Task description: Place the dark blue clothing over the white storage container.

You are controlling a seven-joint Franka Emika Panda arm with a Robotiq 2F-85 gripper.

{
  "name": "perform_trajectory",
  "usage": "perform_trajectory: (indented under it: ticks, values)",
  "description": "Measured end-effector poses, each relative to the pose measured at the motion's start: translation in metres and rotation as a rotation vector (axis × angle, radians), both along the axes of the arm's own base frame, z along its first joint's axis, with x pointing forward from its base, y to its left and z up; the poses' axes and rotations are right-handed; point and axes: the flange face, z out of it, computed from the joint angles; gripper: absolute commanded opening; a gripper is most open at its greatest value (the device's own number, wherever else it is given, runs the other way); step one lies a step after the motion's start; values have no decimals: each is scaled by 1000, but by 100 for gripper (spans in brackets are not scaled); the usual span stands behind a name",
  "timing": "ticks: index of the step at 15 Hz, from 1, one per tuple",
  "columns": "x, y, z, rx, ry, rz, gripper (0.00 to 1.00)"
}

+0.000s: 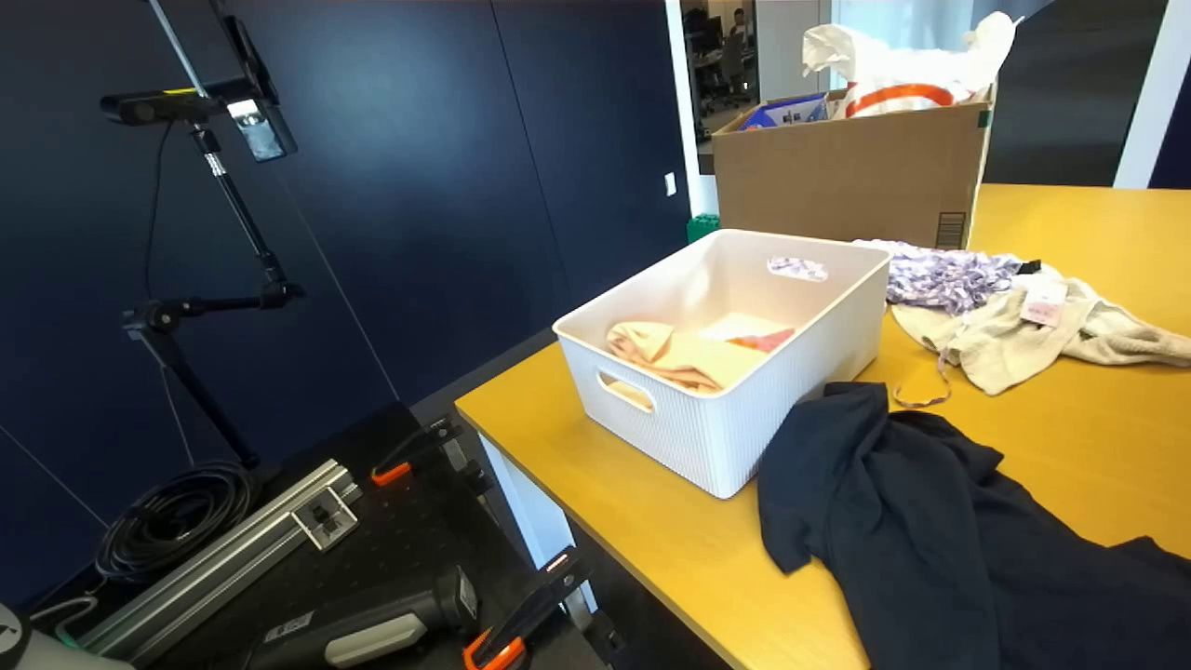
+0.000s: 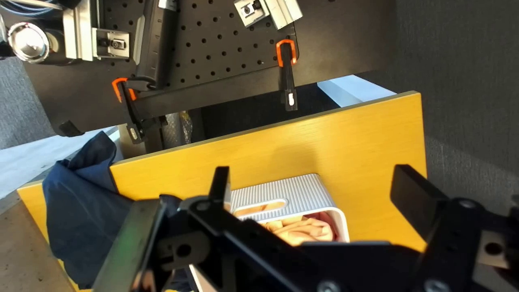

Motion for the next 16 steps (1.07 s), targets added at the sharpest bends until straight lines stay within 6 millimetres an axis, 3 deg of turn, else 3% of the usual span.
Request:
perform_trajectory:
  ticks: [2,5,8,12,14,16]
  values:
    - [10,-25,3,-12,-27,-10,100]
    - [34,-87,-6,-11,-123,-26,100]
    - [68,-139,-43,6,-212,-51,100]
    - [116,-169,-102,14,-255,-68,100]
    - [137,-192,-123,20,-253,-74,100]
    - [153,-228,-135,30,-262,-105,100]
